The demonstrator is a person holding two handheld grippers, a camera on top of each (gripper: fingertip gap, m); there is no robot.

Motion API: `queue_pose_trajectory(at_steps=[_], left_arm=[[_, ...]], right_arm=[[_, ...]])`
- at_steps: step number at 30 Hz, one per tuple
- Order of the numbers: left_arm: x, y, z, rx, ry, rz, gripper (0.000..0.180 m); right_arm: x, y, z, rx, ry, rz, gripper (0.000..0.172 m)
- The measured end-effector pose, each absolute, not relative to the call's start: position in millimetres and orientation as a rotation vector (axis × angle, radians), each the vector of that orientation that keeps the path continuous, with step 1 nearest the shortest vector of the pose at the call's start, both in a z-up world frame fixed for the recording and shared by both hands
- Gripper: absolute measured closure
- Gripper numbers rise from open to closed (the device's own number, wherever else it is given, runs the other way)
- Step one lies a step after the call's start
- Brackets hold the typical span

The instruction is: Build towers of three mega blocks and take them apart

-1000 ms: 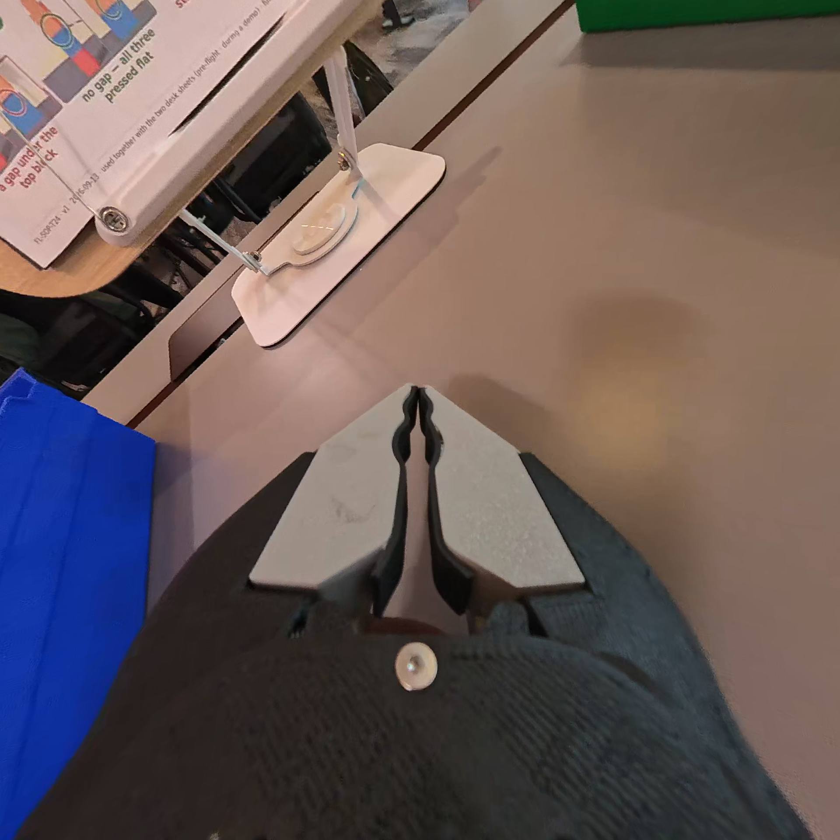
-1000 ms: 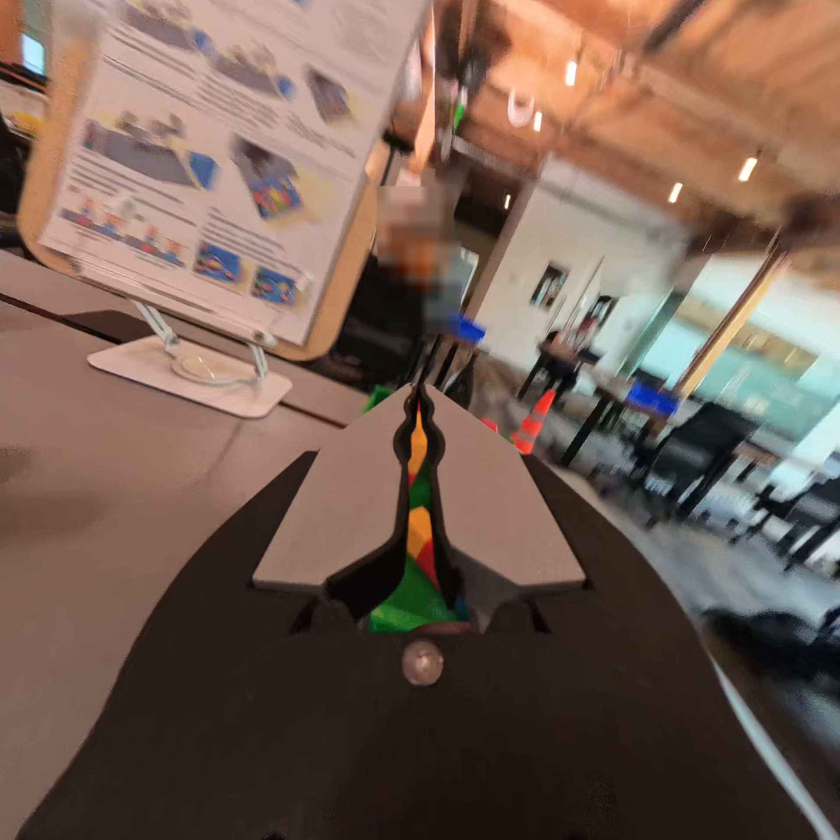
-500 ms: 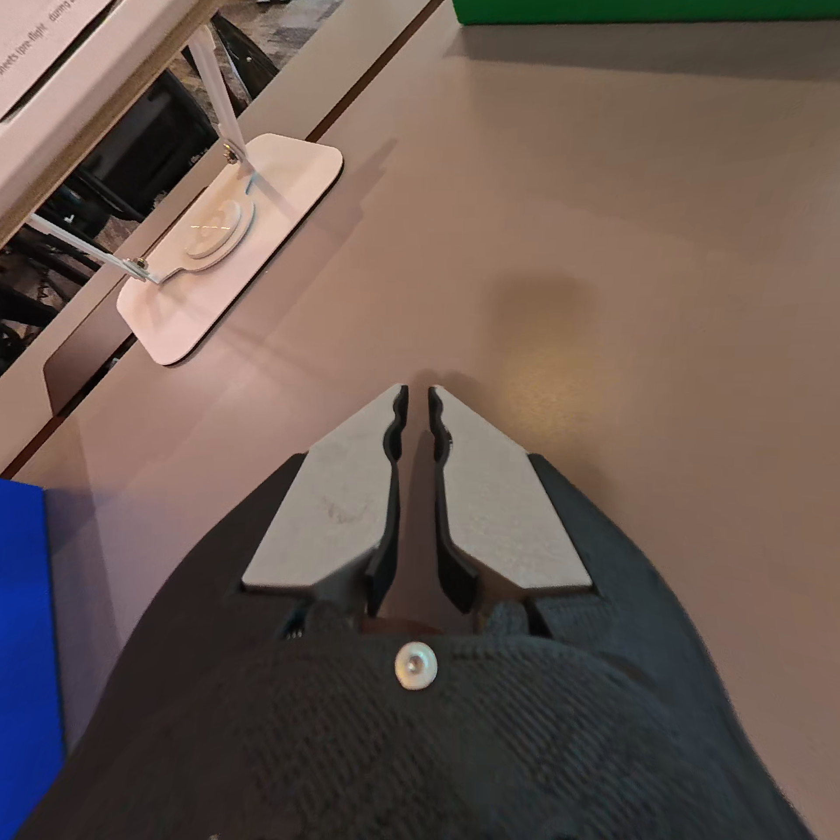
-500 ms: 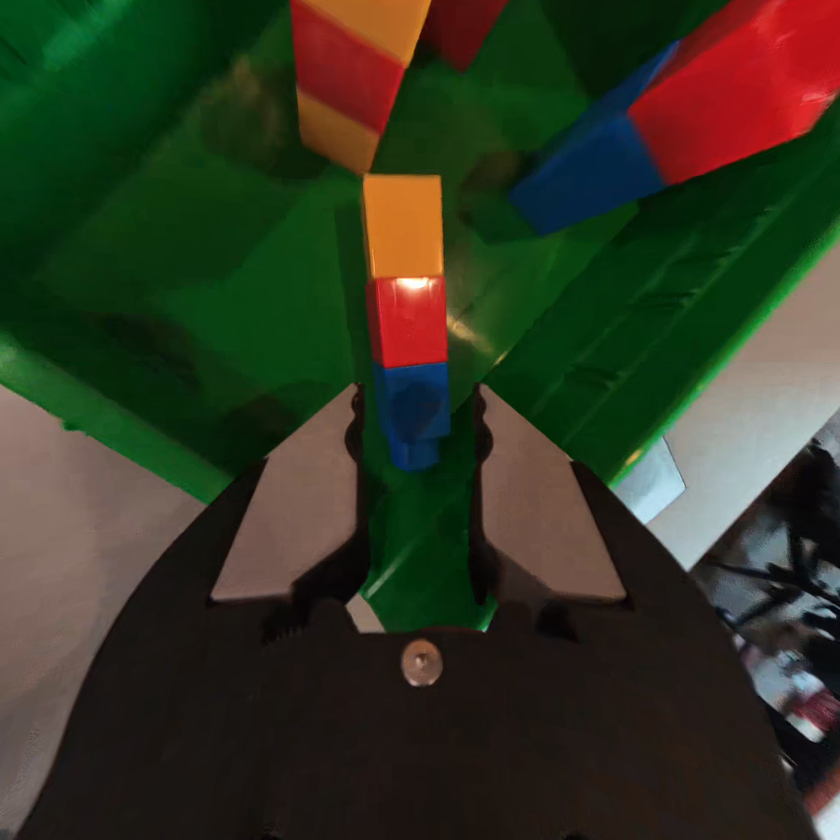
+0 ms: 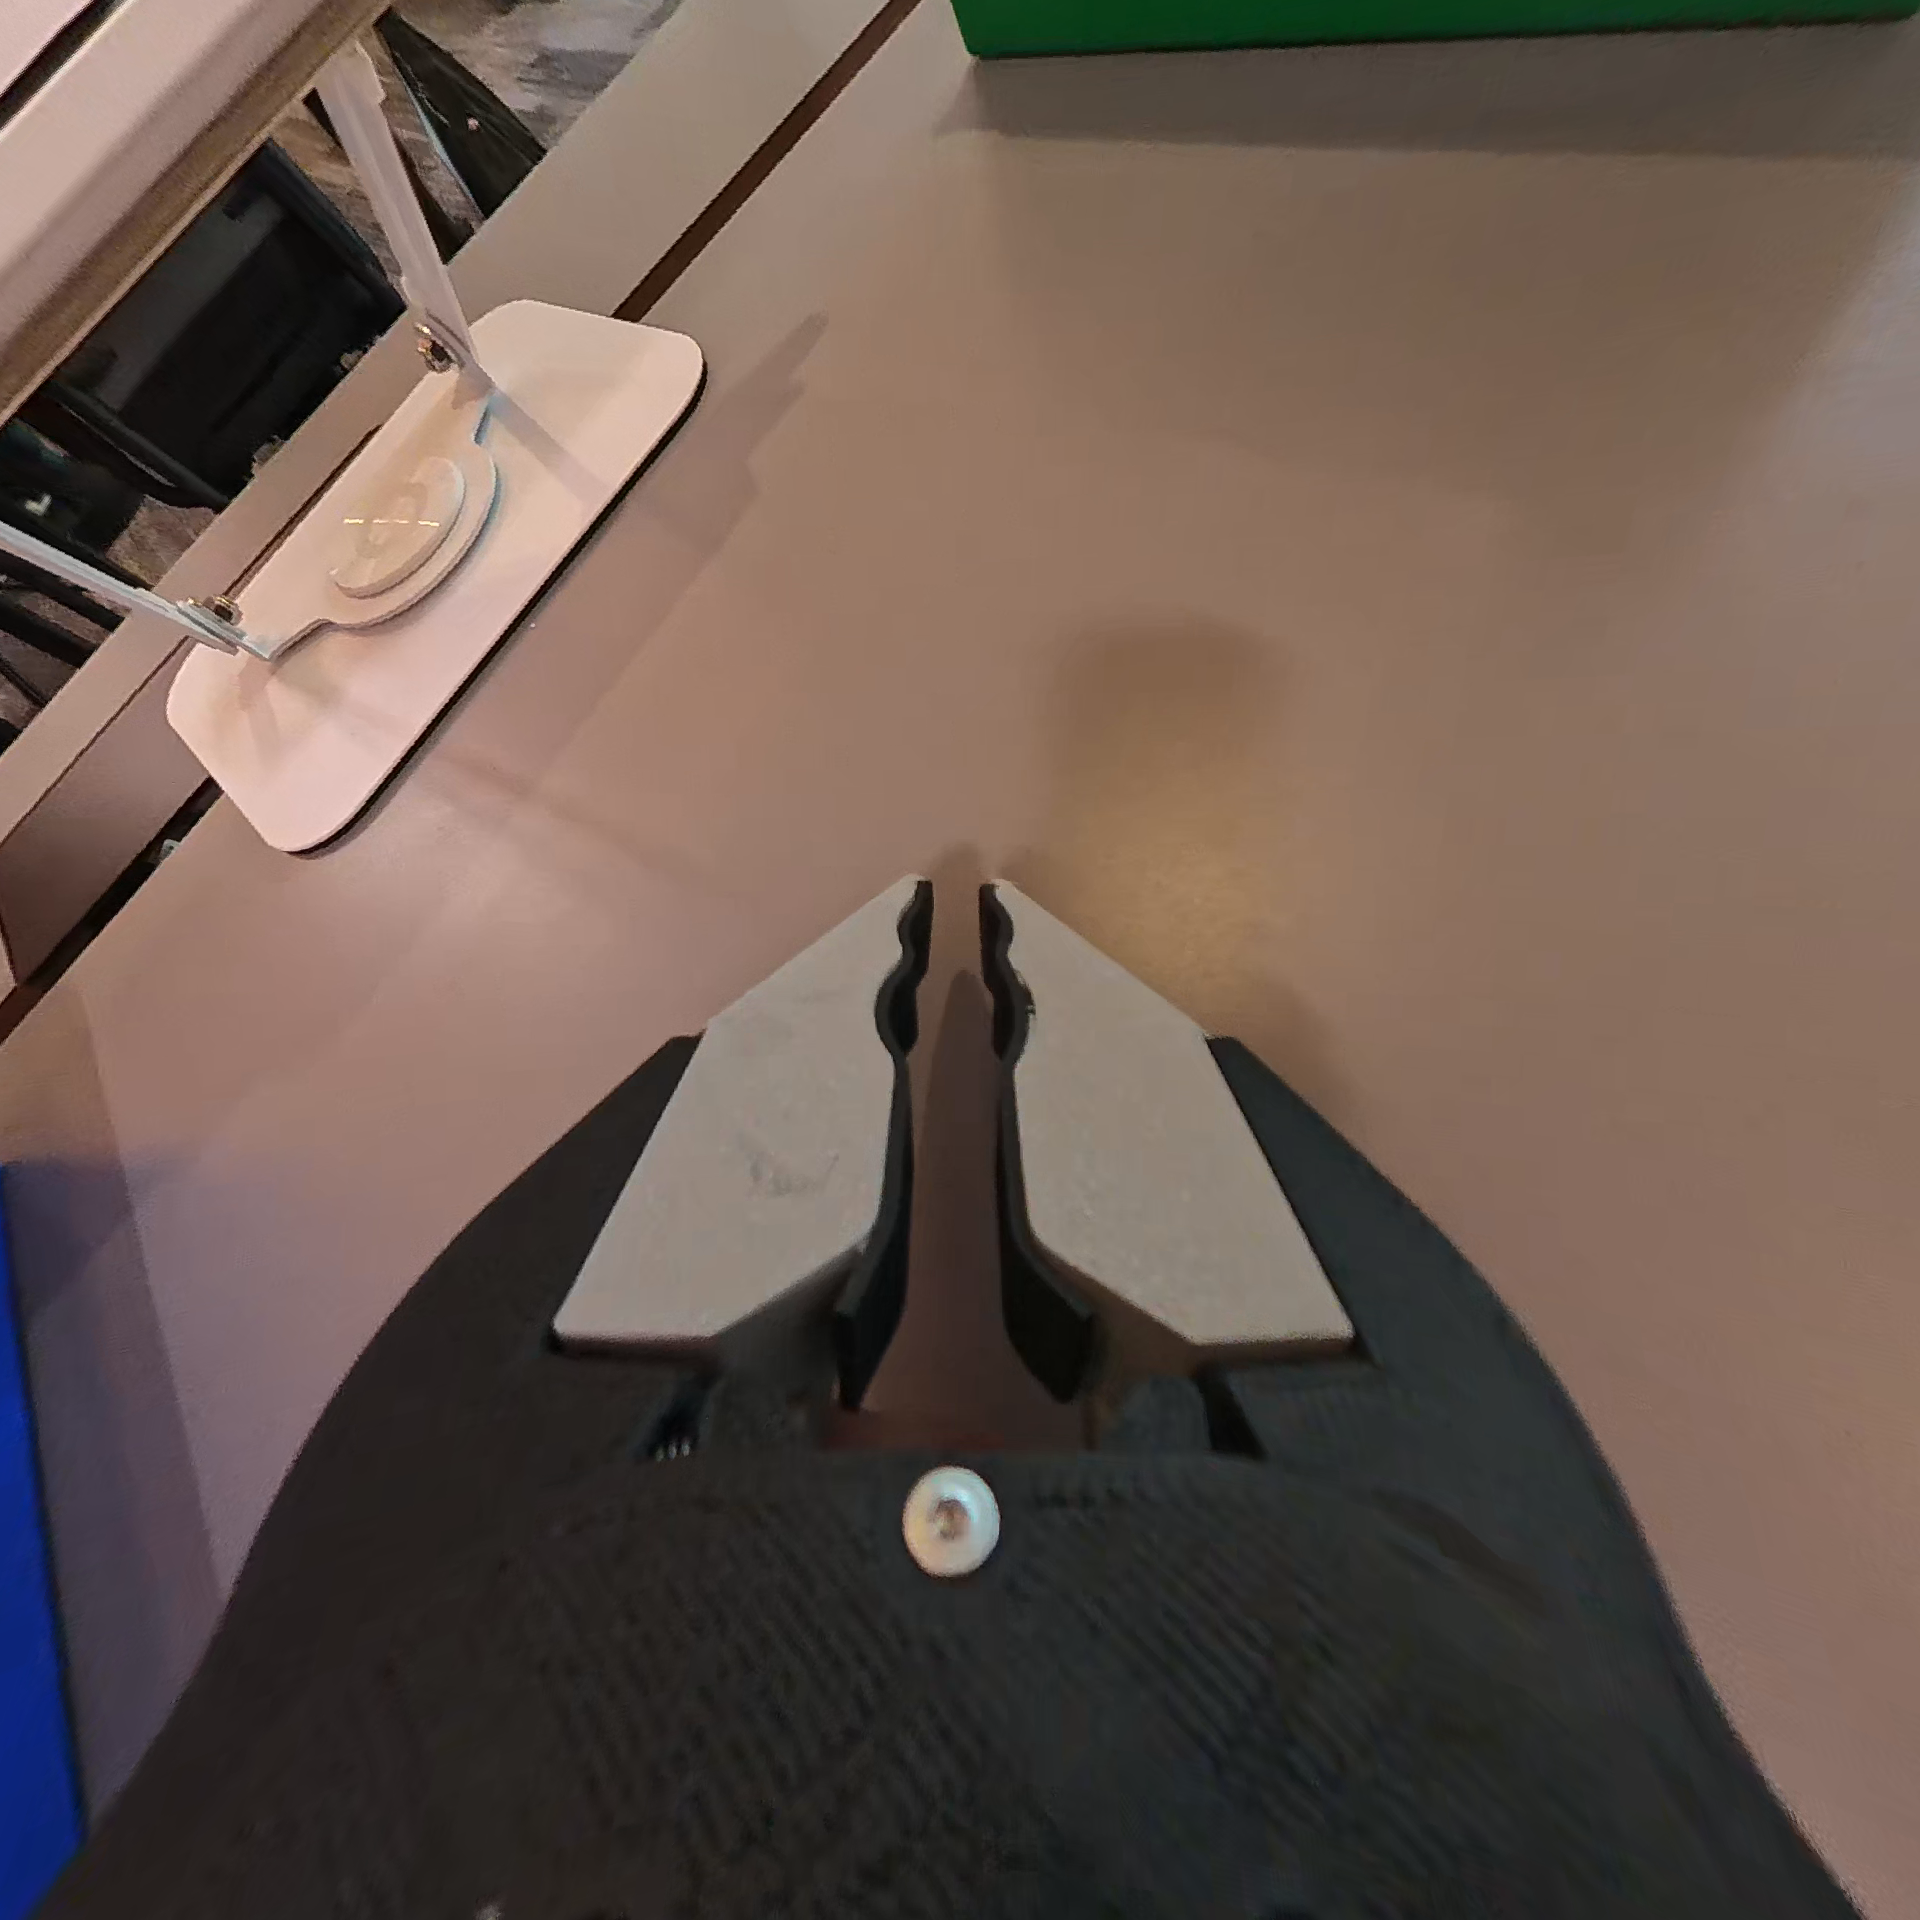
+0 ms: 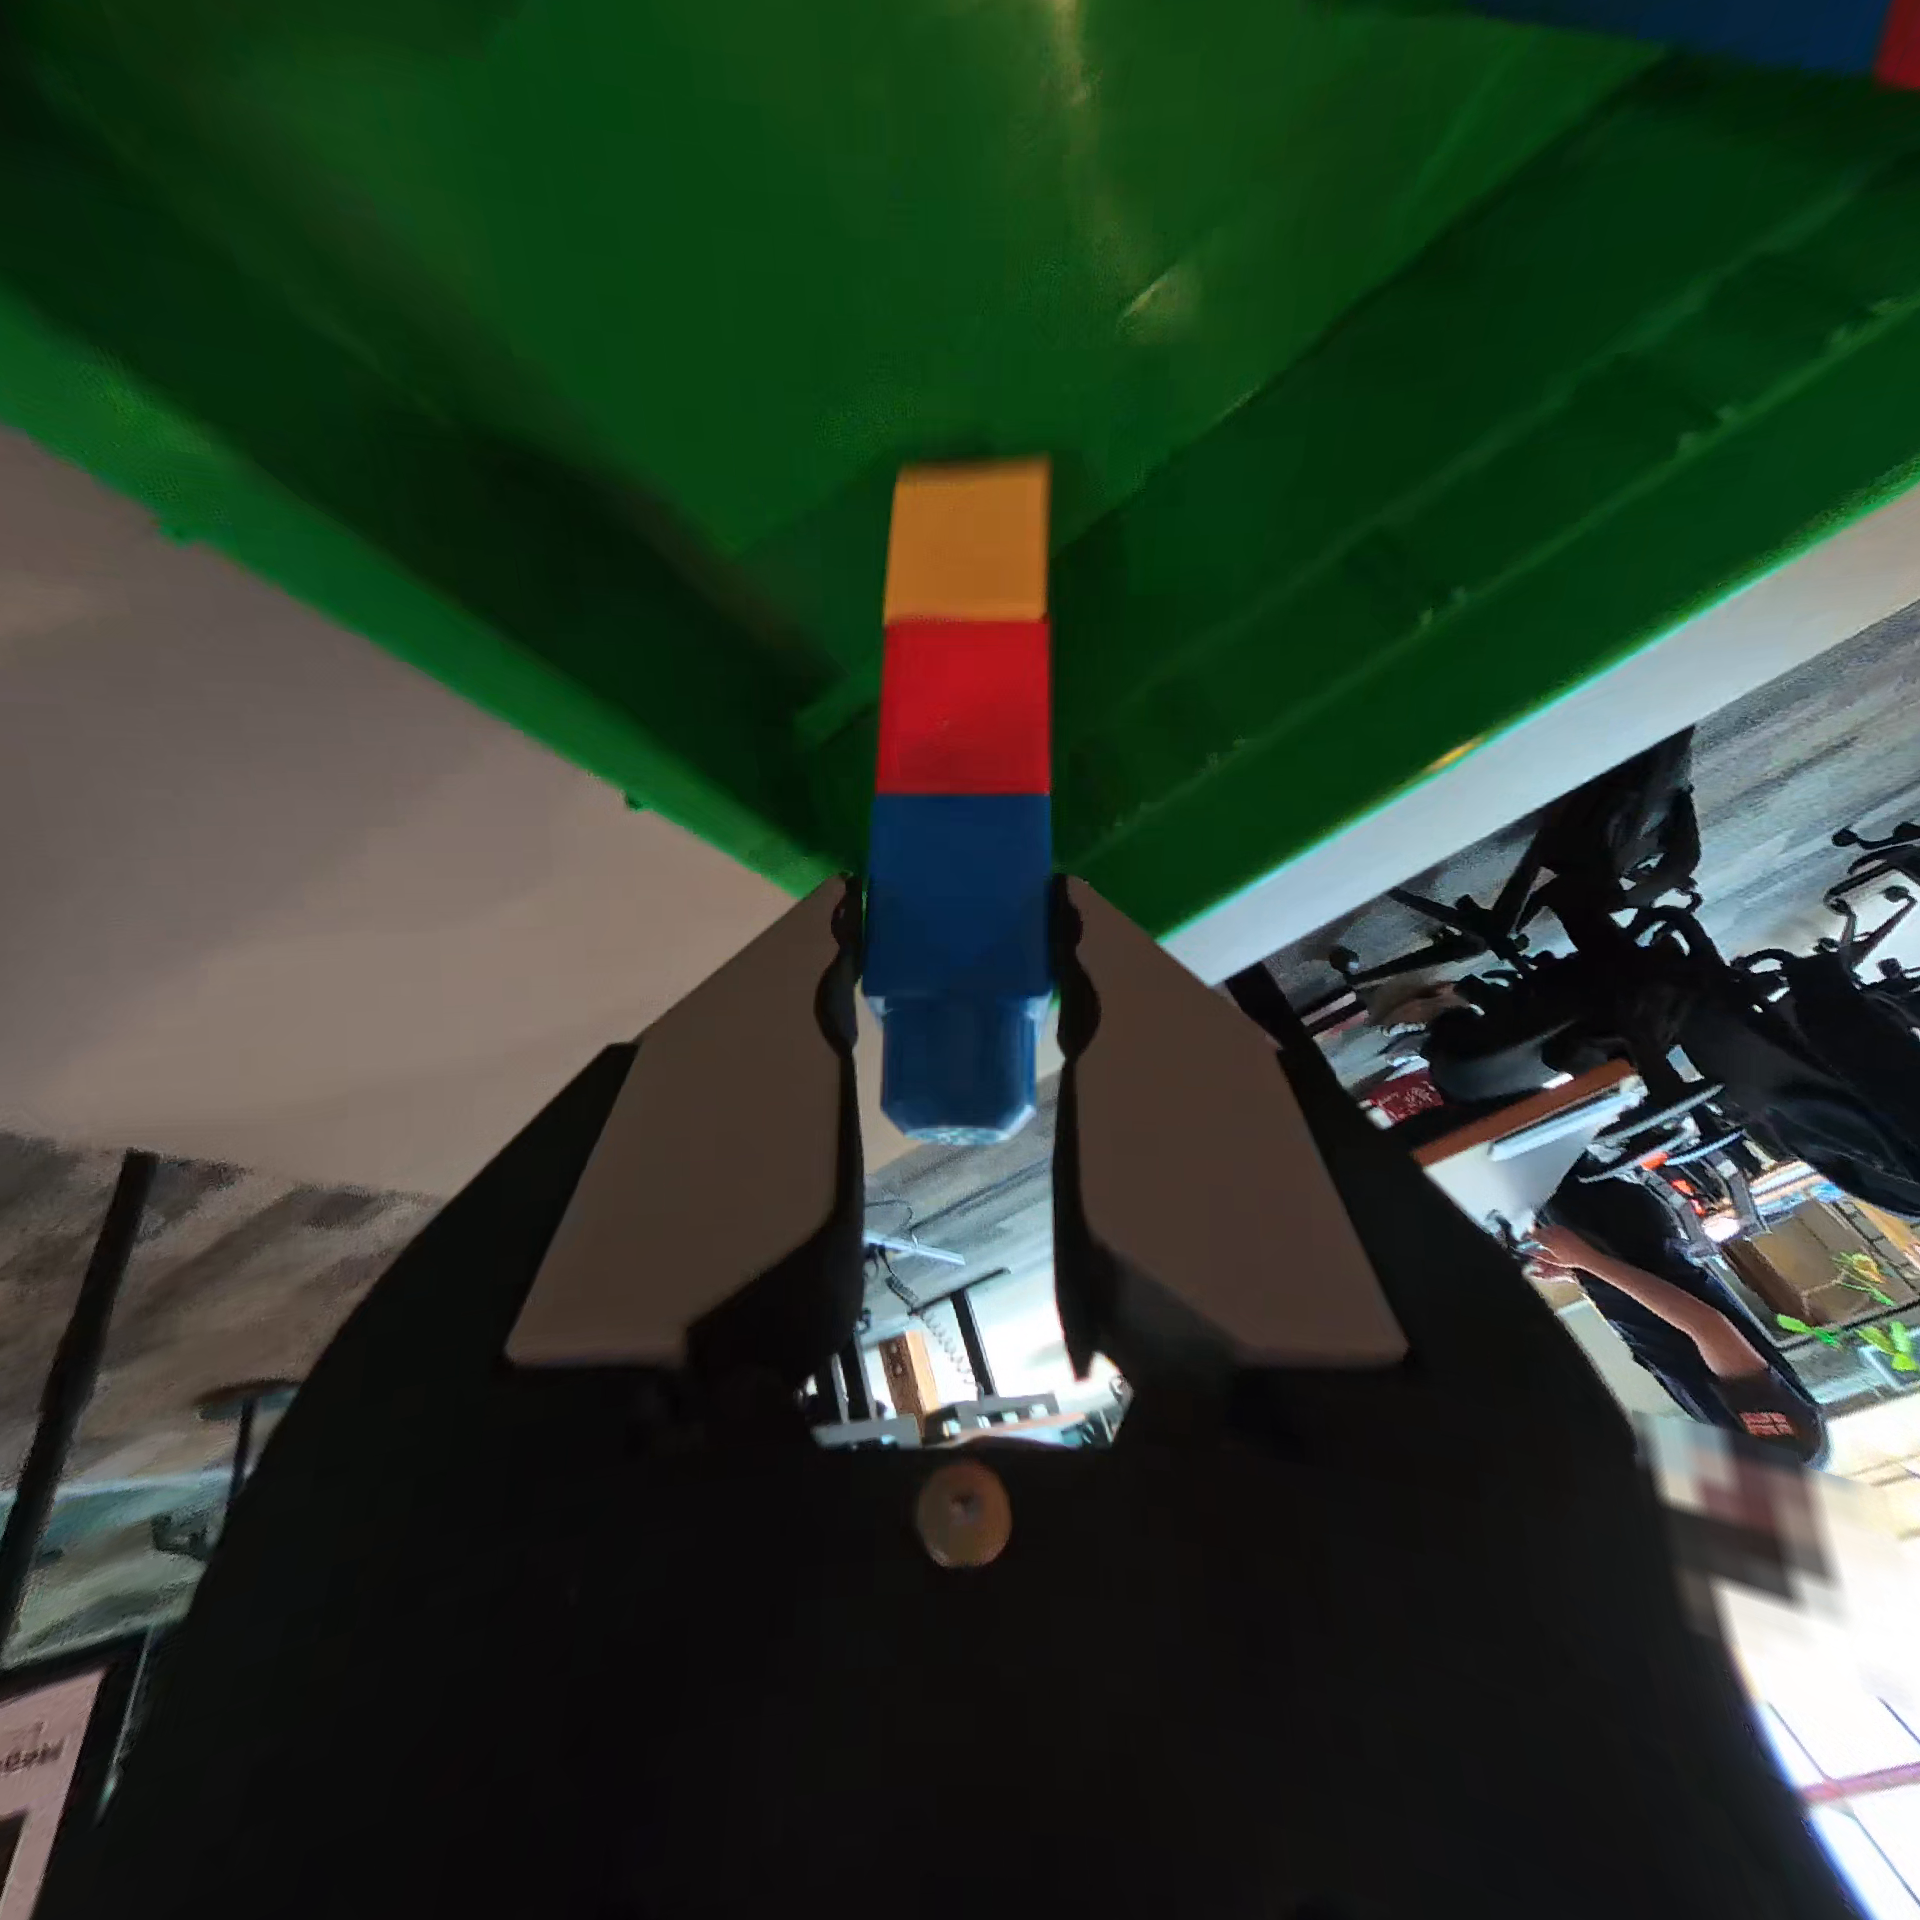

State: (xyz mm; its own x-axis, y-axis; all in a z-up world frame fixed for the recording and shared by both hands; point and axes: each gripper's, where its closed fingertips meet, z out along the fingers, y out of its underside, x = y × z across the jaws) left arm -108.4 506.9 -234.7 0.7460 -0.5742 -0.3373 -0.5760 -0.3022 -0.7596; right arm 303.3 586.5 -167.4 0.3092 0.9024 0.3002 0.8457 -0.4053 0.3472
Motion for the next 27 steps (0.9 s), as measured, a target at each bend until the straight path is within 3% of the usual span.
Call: queue_pose_trajectory(at_steps=[11, 16, 18, 19, 20, 21, 27], left_arm=[[-108, 505, -231, -1.975, 0.837, -0.040, 0.174], [-107, 504, -232, -1.981, 0.846, -0.047, 0.173], [-107, 504, -233, -1.983, 0.852, -0.044, 0.174], [-107, 504, -233, -1.982, 0.851, -0.044, 0.174], [-107, 504, -232, -1.981, 0.850, -0.046, 0.174], [-107, 504, -232, -1.981, 0.848, -0.049, 0.174], [-106, 504, -233, -1.981, 0.855, -0.051, 0.174]], right_arm=[[265, 601, -163, 2.393, 1.716, 0.764, 0.140], [252, 605, -162, 2.390, 1.756, 0.713, 0.168], [245, 606, -165, 2.430, 1.751, 0.670, 0.172], [243, 608, -168, 2.453, 1.749, 0.661, 0.166], [244, 610, -171, 2.473, 1.737, 0.664, 0.145], [247, 609, -176, 2.479, 1.713, 0.651, 0.138], [247, 584, -221, 2.576, 1.665, 0.280, 0.130]])
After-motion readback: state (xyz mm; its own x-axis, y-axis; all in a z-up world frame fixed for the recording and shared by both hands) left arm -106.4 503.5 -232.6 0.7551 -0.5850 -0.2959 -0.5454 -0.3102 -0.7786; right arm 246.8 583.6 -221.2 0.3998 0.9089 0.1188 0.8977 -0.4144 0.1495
